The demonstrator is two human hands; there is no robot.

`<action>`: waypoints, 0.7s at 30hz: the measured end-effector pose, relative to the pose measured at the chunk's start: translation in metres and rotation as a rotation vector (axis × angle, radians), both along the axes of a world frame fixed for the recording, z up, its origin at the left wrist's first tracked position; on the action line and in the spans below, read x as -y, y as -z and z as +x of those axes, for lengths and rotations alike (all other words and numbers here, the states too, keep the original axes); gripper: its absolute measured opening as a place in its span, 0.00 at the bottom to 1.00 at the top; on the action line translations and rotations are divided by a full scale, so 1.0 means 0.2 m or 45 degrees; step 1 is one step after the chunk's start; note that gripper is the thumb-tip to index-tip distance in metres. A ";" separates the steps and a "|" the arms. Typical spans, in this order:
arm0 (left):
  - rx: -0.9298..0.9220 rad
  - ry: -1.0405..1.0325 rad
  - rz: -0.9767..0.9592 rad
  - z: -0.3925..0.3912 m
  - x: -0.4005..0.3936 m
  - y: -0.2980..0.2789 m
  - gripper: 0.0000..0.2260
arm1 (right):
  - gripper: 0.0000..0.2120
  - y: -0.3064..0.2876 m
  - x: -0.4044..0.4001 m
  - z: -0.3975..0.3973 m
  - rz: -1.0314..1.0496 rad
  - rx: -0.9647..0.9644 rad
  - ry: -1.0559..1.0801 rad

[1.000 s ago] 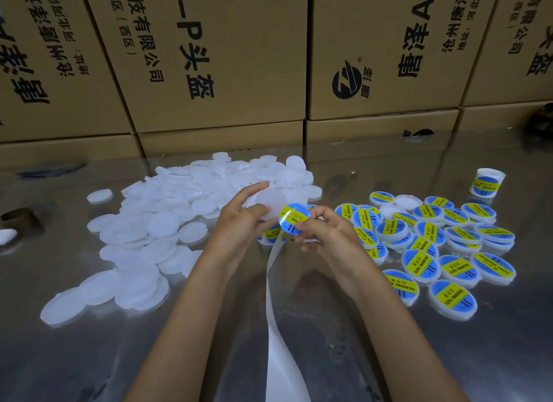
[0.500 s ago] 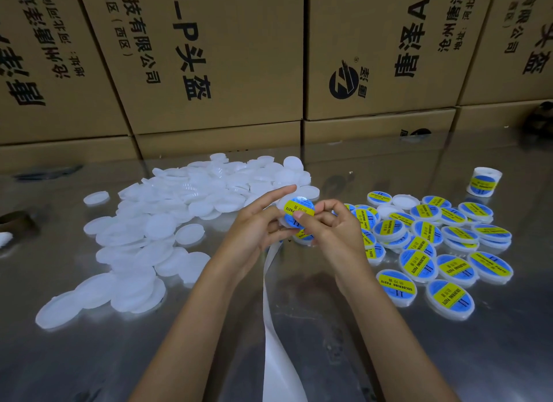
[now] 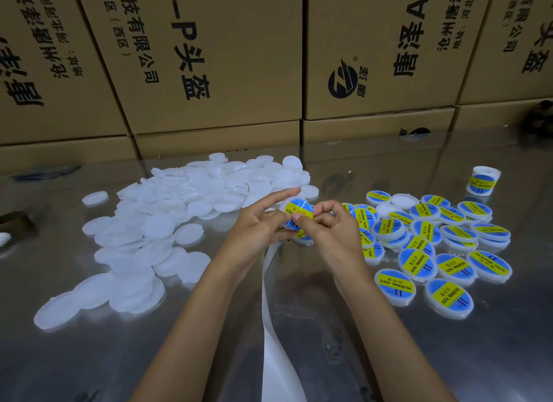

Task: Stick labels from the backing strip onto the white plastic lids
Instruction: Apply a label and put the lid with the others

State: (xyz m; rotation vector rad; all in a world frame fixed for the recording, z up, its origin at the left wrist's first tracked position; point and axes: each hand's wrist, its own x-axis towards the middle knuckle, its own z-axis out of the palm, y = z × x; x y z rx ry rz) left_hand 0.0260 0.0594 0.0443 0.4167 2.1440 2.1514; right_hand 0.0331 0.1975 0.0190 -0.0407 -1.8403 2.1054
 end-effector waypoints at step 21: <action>0.218 0.062 0.491 -0.02 0.01 -0.02 0.17 | 0.21 0.07 0.01 -0.02 0.510 -0.073 0.238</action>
